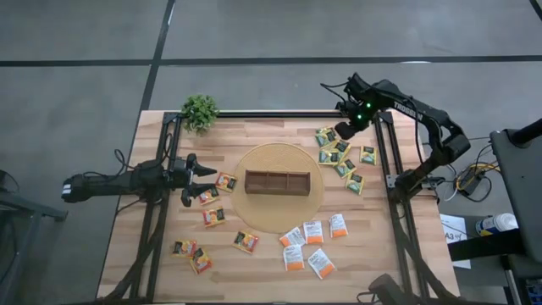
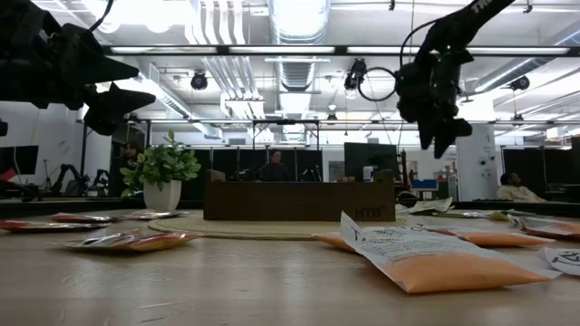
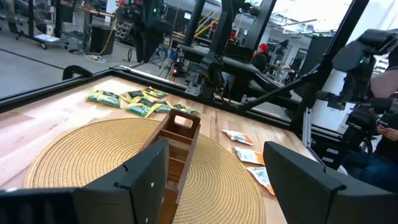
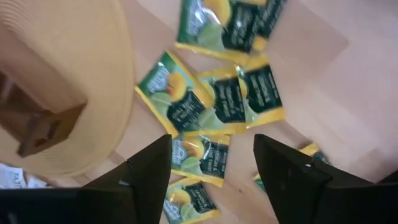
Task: Pick & Place Tea
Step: Put the yellow tea bag into the right section of the wooden organizer
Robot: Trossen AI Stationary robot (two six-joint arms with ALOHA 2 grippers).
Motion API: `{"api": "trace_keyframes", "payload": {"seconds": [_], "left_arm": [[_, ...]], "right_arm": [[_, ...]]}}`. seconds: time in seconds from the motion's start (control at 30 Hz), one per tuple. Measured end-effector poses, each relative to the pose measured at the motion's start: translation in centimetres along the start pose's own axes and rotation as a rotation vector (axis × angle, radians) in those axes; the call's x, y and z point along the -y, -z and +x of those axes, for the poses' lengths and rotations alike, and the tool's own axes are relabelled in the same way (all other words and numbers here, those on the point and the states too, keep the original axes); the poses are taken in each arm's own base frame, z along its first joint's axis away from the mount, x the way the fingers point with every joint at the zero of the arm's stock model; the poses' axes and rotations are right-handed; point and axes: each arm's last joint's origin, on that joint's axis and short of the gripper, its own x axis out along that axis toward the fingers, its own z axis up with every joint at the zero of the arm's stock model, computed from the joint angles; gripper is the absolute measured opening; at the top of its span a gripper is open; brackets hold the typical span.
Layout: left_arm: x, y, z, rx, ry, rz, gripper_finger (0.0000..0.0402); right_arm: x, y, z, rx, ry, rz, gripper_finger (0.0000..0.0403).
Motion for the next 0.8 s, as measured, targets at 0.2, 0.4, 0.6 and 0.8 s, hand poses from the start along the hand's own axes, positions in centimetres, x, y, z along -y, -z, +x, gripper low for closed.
{"api": "trace_keyframes", "payload": {"seconds": [0.2, 0.4, 0.6, 0.8], "left_arm": [[0.0, 0.0, 0.0, -0.001, 0.000, 0.000, 0.0257], [0.0, 0.0, 0.0, -0.001, 0.000, 0.000, 0.0257], [0.0, 0.0, 0.0, -0.001, 0.000, 0.000, 0.0257], [0.0, 0.0, 0.0, -0.001, 0.000, 0.000, 0.0257]], "right_arm": [[0.6, 0.1, 2.1, -0.067, 0.005, 0.058, 0.0219], [1.2, -0.3, 3.5, -0.102, 0.054, 0.068, 0.0219], [1.6, -1.0, 5.0, -0.128, 0.055, 0.065, 0.0219], [2.0, -1.4, 6.3, -0.165, 0.056, 0.073, 0.0219]]}}
